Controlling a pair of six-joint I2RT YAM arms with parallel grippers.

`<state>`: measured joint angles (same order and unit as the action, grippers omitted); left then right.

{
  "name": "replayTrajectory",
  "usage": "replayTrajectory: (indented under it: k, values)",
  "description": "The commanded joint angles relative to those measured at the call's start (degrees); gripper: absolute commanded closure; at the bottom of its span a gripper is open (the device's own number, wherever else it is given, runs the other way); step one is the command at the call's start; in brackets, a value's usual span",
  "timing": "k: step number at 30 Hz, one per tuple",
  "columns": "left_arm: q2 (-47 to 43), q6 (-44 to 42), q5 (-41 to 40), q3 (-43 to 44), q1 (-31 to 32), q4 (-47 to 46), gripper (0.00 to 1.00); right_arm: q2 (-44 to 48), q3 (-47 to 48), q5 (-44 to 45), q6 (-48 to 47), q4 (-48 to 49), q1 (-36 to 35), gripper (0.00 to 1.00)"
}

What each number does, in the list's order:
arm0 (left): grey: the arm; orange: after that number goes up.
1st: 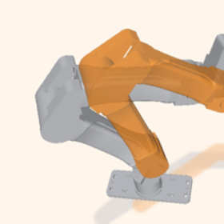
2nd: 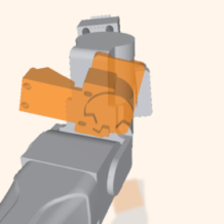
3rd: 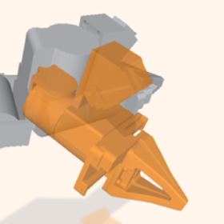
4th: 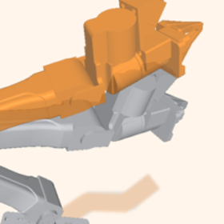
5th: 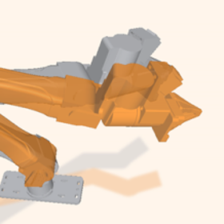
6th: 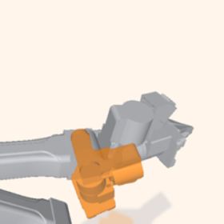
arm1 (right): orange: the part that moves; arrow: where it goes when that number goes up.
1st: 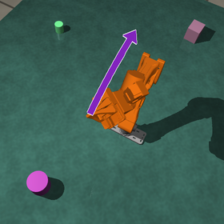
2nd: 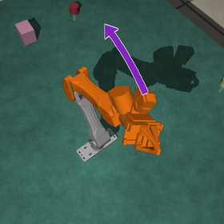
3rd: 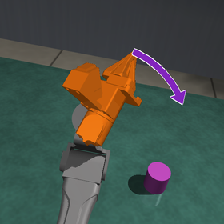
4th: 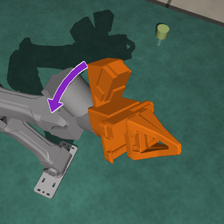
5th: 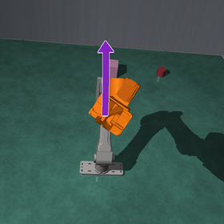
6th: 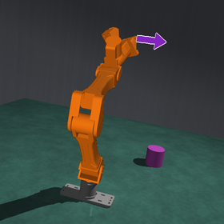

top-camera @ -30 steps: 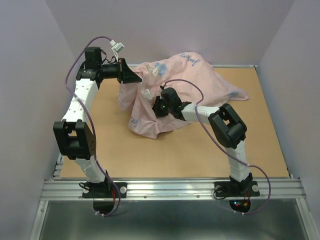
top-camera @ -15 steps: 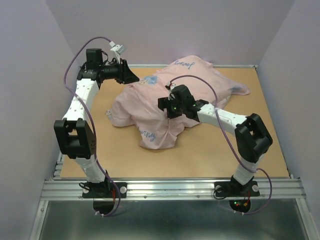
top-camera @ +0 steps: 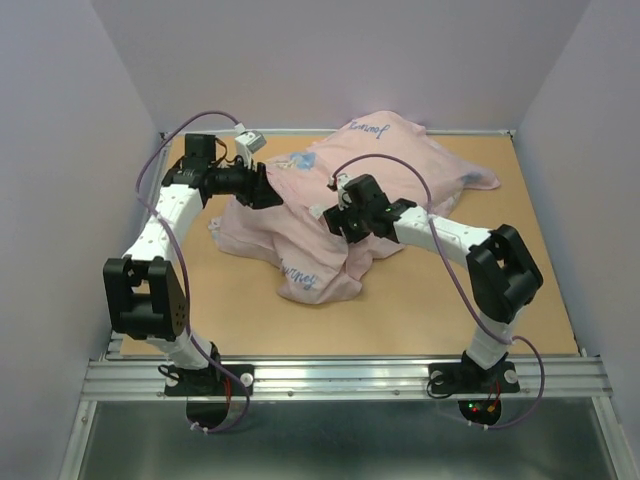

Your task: Put the pillow into the pillowcase

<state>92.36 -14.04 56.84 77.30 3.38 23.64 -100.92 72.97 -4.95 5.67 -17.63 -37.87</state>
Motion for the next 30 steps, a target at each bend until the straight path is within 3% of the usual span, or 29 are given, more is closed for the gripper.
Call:
replayTrajectory:
  k: [1,5,11,16,19,20,22,23,27,30]
  values:
    - [-6.2,-12.7,-3.6,-1.9,5.1,1.8,0.43,-3.7,2.3,12.8,-5.1,-3.0,0.1,0.29]
    - [-5.4,-27.6,-9.4,-1.9,12.5,2.6,0.37,-3.7,4.1,15.0,-2.7,-1.9,1.2,0.24]
    - [-1.1,-36.0,-10.0,-0.7,18.6,-2.5,0.31,-2.2,5.7,9.4,0.7,-1.4,1.2,0.25]
    - [3.9,-45.3,-10.8,-1.1,21.4,2.0,0.34,-0.5,4.6,7.9,3.4,-1.4,1.2,0.25]
    - [4.8,-49.1,-11.7,-2.5,23.6,5.9,0.51,-0.2,5.0,10.5,3.6,-1.4,1.3,0.24]
    - [4.7,-51.4,-11.8,-3.5,24.1,8.6,0.72,-0.4,5.5,11.4,3.3,-1.4,1.6,0.24]
    - [3.6,-52.5,-11.8,-4.8,25.1,10.2,0.87,-1.6,6.3,12.6,3.0,-1.4,2.2,0.24]
    - [3.1,-52.9,-11.7,-5.7,25.2,11.5,0.99,-2.0,7.4,13.2,2.5,-1.4,2.9,0.24]
    - [-5.8,-53.6,-12.3,-9.5,25.1,12.6,1.00,-2.2,9.6,14.3,1.9,-1.6,4.6,0.24]
    - [-13.6,-52.1,-12.9,-15.2,25.2,8.5,1.00,-1.6,10.3,10.1,1.3,-1.5,5.0,0.25]
